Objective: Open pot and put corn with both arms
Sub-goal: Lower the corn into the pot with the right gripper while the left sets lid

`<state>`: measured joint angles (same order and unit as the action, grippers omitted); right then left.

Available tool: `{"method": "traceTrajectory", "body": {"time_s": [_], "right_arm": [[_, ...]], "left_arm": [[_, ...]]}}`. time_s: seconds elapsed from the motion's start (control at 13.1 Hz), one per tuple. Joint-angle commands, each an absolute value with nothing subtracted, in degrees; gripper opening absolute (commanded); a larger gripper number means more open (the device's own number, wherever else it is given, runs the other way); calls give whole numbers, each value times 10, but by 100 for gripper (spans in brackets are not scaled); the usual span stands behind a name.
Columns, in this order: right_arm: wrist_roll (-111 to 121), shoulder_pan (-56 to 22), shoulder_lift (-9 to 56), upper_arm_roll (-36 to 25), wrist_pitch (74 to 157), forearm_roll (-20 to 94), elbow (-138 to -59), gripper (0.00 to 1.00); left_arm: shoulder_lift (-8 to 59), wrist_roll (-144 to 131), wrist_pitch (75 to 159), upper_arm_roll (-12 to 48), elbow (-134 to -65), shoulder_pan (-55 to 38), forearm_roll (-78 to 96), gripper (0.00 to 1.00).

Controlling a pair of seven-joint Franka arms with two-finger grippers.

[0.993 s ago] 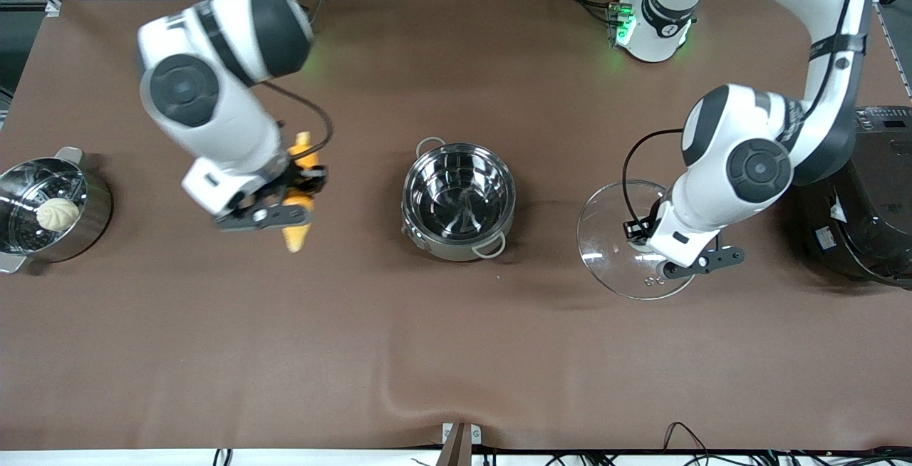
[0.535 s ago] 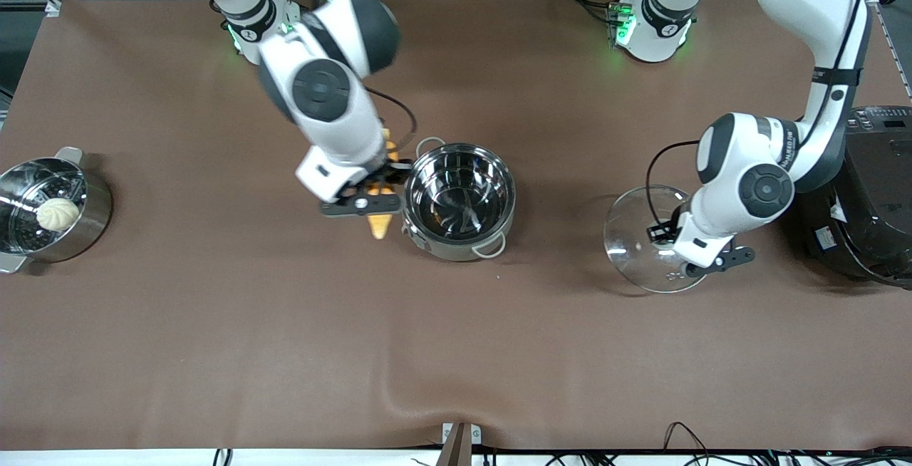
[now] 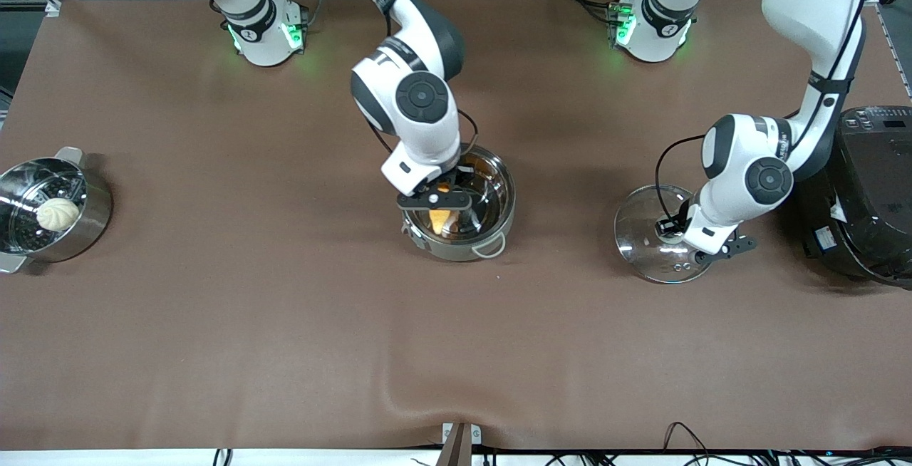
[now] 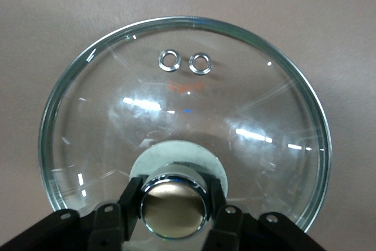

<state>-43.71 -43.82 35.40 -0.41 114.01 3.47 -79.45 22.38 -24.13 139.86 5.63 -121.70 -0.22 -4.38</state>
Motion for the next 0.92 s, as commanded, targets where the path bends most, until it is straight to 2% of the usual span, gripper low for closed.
{"method": "traceTrajectory", "body": {"time_s": [0.0,0.31,0.38,0.46,0.76,0.84], "right_arm": [[-467,-455,384,-11,1152,41,-766,8],[-500,-470,403,-11,1176,40,-764,12],[-502,-472,405,-11,1176,41,-764,16],[-514,-474,406,-11,1176,41,-766,20],[-575,-478,406,-11,1177,37,-767,72],[-572,-476,406,-11,1179,34,-767,91]], "left_arm": [[214,-226,1423,65,-1237,15,-55,0],[220,-223,1424,66,-1234,21,-55,0],[219,-222,1423,66,-1232,21,-55,55],[214,-221,1424,66,-1231,21,-55,100],[123,-183,1382,68,-1224,31,-48,100],[100,-181,1364,68,-1214,32,-47,100]]}}
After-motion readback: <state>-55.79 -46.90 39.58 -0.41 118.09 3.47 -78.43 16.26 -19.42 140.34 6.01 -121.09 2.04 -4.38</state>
